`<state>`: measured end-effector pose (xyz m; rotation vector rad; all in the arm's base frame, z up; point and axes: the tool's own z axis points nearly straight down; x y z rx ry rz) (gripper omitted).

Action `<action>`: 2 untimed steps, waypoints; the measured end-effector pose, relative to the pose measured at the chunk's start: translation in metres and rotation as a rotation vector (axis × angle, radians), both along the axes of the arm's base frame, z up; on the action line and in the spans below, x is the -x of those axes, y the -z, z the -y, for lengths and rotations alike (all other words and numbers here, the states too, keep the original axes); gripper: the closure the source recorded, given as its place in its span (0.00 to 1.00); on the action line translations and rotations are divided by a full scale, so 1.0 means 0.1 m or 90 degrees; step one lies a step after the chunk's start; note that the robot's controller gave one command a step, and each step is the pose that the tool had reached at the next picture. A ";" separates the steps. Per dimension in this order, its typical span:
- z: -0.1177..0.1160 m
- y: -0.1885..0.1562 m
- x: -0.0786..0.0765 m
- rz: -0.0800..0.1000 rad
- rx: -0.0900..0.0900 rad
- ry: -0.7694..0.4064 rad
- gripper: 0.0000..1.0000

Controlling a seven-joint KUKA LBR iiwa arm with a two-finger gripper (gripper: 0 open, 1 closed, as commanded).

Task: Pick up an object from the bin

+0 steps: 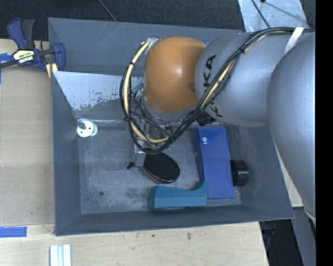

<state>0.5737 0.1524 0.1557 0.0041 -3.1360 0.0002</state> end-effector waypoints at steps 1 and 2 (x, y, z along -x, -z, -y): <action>0.01 -0.05 -0.02 0.005 -0.001 0.002 0.00; 0.52 0.17 0.18 0.006 -0.001 -0.035 0.00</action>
Offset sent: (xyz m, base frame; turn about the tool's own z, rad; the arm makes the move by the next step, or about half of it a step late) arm -0.0349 -0.0992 -0.0366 -0.0915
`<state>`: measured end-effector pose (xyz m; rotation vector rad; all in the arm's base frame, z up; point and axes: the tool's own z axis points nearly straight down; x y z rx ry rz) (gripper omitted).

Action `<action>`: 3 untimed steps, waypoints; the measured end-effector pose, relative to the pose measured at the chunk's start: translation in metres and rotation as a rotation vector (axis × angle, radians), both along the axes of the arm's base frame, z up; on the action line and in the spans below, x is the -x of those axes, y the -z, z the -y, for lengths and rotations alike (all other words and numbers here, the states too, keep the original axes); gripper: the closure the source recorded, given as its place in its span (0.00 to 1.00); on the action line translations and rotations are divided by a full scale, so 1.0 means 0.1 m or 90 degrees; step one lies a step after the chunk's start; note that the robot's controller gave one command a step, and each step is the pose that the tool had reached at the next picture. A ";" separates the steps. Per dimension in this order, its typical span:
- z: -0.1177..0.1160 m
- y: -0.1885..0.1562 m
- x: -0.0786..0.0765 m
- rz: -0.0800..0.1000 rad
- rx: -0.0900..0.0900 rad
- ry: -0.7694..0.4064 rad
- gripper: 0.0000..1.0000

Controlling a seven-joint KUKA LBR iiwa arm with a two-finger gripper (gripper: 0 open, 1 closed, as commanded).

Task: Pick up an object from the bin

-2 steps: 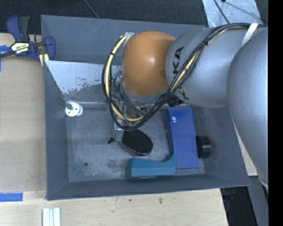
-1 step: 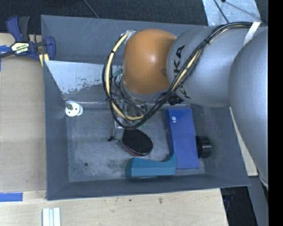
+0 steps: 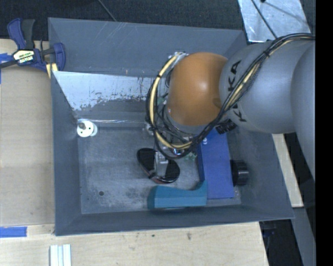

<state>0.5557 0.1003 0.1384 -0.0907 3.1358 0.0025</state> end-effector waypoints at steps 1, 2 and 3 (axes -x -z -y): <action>0.37 0.24 0.01 -0.003 0.001 0.069 0.00; 0.24 0.67 0.02 -0.001 0.000 0.050 1.00; 0.24 0.67 0.02 -0.001 0.000 0.050 1.00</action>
Offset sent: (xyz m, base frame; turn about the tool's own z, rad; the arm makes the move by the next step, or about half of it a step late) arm -0.0030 -0.0241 -0.0684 0.0776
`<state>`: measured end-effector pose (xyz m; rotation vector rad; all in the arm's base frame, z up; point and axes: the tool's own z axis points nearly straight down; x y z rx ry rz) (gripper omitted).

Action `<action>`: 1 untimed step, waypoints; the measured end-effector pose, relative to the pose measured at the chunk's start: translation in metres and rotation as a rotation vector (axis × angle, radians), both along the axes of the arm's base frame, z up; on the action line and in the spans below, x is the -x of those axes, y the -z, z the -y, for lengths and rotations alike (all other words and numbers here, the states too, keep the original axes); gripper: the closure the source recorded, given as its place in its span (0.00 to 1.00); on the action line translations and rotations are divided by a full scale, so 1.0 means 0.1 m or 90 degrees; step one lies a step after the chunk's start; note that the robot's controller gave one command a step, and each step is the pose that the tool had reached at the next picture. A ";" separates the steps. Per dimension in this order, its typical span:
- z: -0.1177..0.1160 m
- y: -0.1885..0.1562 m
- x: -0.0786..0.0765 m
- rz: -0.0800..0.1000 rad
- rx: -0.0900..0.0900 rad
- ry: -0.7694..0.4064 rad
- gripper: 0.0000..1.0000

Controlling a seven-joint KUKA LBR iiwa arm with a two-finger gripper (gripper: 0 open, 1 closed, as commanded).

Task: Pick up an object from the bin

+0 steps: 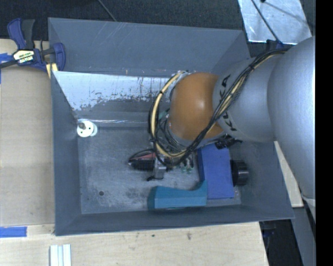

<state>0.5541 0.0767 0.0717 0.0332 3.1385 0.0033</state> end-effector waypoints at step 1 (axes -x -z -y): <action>-0.01 -0.80 -0.18 -0.002 0.001 0.044 1.00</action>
Offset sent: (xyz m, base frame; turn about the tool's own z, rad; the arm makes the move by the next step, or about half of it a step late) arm 0.0000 0.0000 0.0000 0.0000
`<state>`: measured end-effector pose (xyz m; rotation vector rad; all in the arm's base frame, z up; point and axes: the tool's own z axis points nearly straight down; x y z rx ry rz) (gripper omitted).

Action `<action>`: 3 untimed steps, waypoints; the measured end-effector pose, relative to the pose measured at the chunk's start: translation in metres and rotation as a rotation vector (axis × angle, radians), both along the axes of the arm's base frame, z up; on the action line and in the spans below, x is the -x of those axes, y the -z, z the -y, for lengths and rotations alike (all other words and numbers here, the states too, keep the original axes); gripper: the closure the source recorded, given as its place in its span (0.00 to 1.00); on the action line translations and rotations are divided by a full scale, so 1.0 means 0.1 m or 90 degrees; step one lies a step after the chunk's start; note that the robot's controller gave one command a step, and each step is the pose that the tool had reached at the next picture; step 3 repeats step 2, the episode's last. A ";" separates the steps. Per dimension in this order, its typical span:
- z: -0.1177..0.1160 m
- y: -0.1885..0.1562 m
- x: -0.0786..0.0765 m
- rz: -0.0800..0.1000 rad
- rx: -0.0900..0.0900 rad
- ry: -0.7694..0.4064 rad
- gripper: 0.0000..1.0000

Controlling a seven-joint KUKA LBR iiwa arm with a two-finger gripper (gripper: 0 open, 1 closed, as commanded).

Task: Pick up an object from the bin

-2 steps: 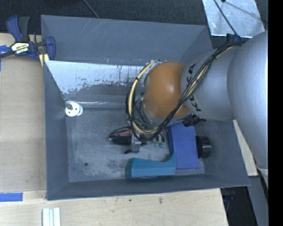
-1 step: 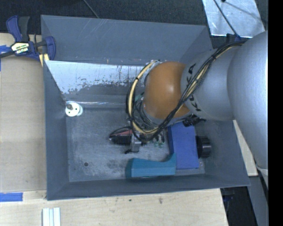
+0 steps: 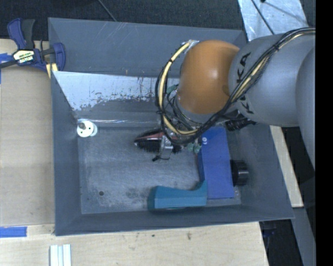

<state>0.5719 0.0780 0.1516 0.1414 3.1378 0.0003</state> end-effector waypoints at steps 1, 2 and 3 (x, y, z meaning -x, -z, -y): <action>0.00 0.00 0.00 0.000 0.000 0.000 1.00; -0.11 -1.27 0.12 0.001 0.000 0.002 1.00; -0.11 -1.27 0.12 0.001 0.000 0.002 1.00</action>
Offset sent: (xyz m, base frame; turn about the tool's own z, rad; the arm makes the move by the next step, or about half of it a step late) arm -0.0123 0.0111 0.1267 0.0055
